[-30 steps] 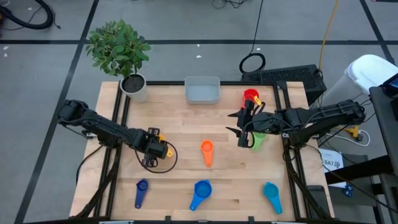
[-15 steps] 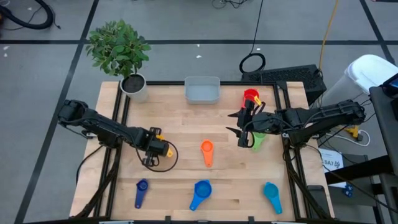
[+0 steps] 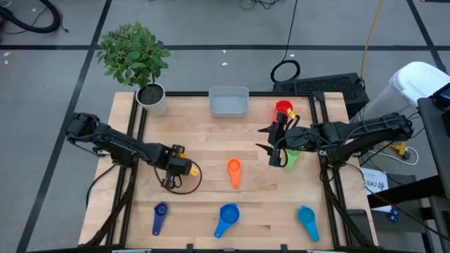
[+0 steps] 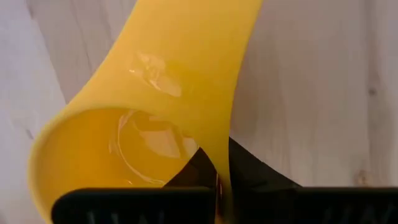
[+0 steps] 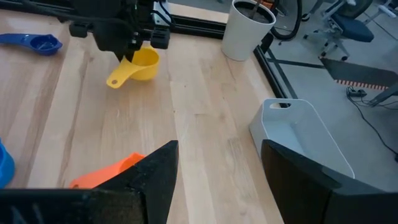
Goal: Nest measuring cups in basket
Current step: Move the yellow measuring cup to the center of the table
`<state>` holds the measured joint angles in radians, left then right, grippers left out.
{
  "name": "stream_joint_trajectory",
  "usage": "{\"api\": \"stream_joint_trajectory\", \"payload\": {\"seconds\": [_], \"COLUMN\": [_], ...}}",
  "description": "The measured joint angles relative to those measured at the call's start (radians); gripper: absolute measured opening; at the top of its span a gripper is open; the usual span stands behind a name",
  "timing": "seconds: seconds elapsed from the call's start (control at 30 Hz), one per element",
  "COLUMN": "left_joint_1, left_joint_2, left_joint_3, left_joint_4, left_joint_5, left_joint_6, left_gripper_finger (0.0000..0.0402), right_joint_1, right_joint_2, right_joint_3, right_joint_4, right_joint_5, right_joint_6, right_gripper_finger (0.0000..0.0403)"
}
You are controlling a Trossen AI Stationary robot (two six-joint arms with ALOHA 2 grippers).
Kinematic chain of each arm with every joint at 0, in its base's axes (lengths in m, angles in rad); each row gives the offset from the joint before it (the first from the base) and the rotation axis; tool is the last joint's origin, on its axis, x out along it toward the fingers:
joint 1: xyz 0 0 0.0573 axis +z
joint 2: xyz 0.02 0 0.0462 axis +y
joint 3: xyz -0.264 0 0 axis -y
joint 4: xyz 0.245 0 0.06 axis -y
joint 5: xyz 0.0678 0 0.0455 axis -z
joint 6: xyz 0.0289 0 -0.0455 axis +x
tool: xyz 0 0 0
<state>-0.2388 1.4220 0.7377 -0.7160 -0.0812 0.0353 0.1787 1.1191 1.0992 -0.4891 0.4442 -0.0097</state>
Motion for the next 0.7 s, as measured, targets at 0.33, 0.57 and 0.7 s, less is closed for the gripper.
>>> {"api": "stream_joint_trajectory", "payload": {"seconds": [0.33, 0.57, 0.7], "left_joint_1": [-0.007, 0.058, 0.1], "left_joint_2": [0.0, 0.0, 0.0], "left_joint_3": [0.019, 0.019, 0.019], "left_joint_4": [0.052, 0.156, 0.215], "left_joint_5": [-0.009, -0.032, -0.024], "left_joint_6": [0.492, 0.803, 0.994], "left_gripper_finger": [0.0009, 0.0008, 0.0013], "right_joint_1": [0.0, 0.0, 0.0], "right_joint_2": [0.0, 0.0, 0.0], "right_joint_3": [0.0, 0.0, 0.0], "right_joint_4": [-0.01, -0.009, -0.009], "right_joint_5": [-0.002, -0.003, -0.004], "right_joint_6": [-0.002, -0.002, 0.005], "right_gripper_finger": [0.0224, 0.0224, 0.0224]}}
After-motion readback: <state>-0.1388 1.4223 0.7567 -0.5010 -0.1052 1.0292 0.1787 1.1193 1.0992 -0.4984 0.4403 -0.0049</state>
